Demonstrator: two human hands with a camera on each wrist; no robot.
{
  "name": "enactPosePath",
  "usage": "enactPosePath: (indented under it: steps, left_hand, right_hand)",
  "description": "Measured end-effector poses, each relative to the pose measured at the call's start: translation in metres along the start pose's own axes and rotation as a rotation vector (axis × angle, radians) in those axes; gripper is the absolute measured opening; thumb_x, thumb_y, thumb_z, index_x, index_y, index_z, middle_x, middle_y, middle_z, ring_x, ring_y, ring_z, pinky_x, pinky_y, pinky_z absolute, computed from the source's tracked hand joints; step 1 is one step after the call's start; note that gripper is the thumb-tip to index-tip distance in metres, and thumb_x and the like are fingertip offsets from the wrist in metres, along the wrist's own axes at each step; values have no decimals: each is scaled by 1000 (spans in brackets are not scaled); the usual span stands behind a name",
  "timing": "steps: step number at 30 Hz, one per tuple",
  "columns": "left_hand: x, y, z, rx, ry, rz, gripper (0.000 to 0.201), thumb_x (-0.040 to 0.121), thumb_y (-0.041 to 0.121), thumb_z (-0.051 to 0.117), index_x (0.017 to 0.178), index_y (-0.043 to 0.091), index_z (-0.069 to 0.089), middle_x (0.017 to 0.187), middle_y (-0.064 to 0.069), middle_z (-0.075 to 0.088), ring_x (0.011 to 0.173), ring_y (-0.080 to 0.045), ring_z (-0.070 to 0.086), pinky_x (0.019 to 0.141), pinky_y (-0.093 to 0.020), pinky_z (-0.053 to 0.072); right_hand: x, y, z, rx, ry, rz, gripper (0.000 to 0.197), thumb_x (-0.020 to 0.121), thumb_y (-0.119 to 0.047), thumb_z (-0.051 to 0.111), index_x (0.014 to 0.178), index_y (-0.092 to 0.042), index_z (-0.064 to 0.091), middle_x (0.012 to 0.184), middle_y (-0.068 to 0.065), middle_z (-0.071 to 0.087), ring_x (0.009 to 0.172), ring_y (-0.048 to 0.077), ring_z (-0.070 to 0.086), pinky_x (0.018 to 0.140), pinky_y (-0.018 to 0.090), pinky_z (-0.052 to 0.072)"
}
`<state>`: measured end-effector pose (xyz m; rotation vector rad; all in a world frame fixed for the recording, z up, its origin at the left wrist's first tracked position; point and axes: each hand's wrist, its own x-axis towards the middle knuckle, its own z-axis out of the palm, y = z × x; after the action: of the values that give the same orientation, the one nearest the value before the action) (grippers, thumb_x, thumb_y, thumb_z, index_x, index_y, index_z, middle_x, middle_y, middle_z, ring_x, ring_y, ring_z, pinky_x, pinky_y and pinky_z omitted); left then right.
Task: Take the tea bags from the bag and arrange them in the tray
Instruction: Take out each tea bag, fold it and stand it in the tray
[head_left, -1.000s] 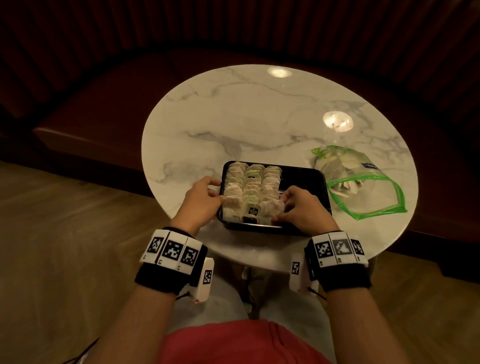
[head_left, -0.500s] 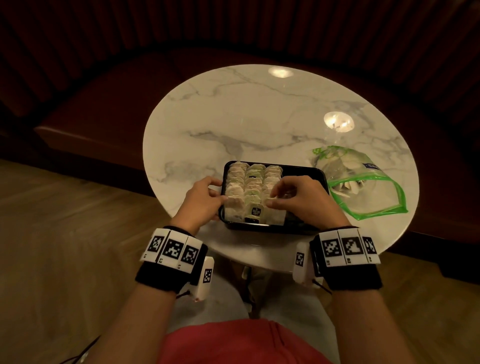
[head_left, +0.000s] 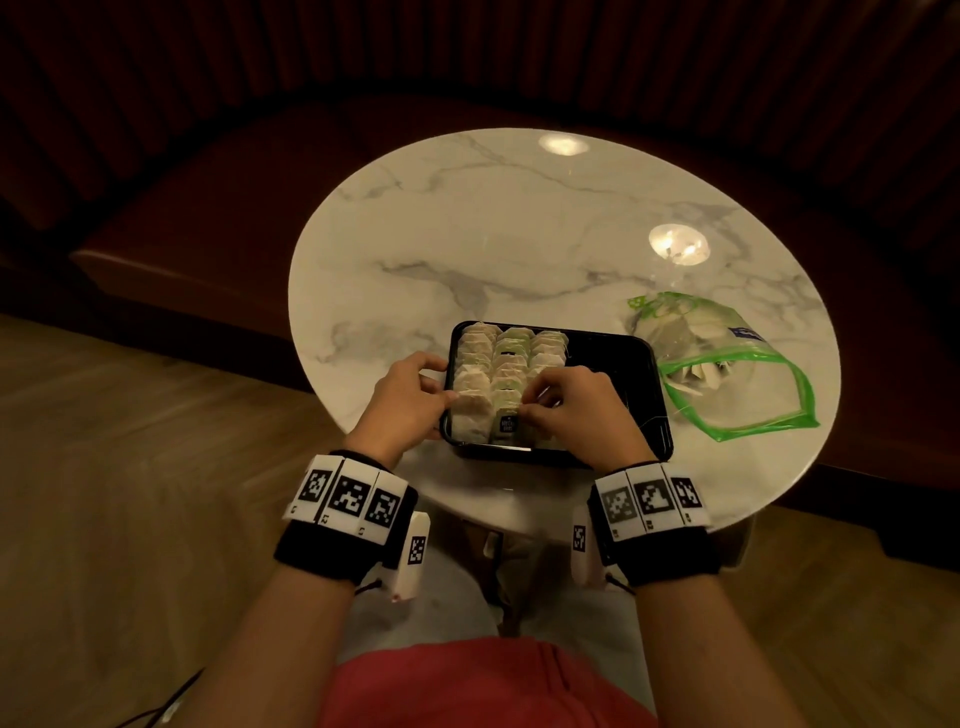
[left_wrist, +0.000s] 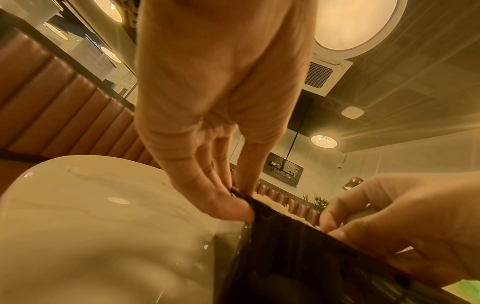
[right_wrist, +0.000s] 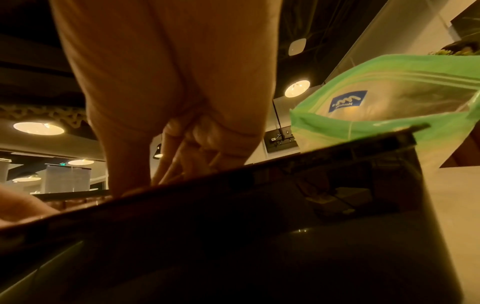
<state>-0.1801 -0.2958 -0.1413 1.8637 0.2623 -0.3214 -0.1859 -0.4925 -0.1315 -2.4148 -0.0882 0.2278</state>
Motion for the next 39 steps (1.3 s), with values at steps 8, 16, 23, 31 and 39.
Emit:
enactPosePath:
  steps: [8,16,23,31,39]
  left_hand:
    - [-4,4,0,-31,-18,-6,39,89,7,68,126,9,54,89,-6,58,85,-28,64,68,-39,59]
    - [-4,3,-1,-19,-14,-13,37,91,6,65,126,10,54,89,-6,59,86,-28,65,71,-43,60]
    - [-4,3,-1,-22,-8,-12,34,91,3,63,123,12,55,86,-5,60,80,-25,65,66,-40,60]
    - [-3,9,-2,143,79,43,41,93,19,64,131,13,52,102,-5,60,103,-27,61,83,-36,53]
    - [-22,61,38,275,80,393,12,95,22,59,105,20,63,116,-2,56,104,-14,54,87,-19,44]
  right_hand:
    - [-6,-5,-7,134,-121,-3,21,85,3,56,85,-17,59,93,4,71,75,11,69,69,22,57]
    - [-9,9,-42,11,107,89,18,84,0,60,87,-17,63,82,-6,63,74,8,58,60,14,43]
    - [-8,15,-26,56,-18,240,13,84,-2,65,88,-13,58,91,10,69,77,16,68,67,22,51]
    - [-14,10,-52,100,-16,181,18,83,-5,70,82,-17,58,80,7,70,78,22,70,75,35,57]
    - [-40,50,-120,81,71,272,8,89,-15,68,81,-15,70,76,5,69,68,15,59,60,28,48]
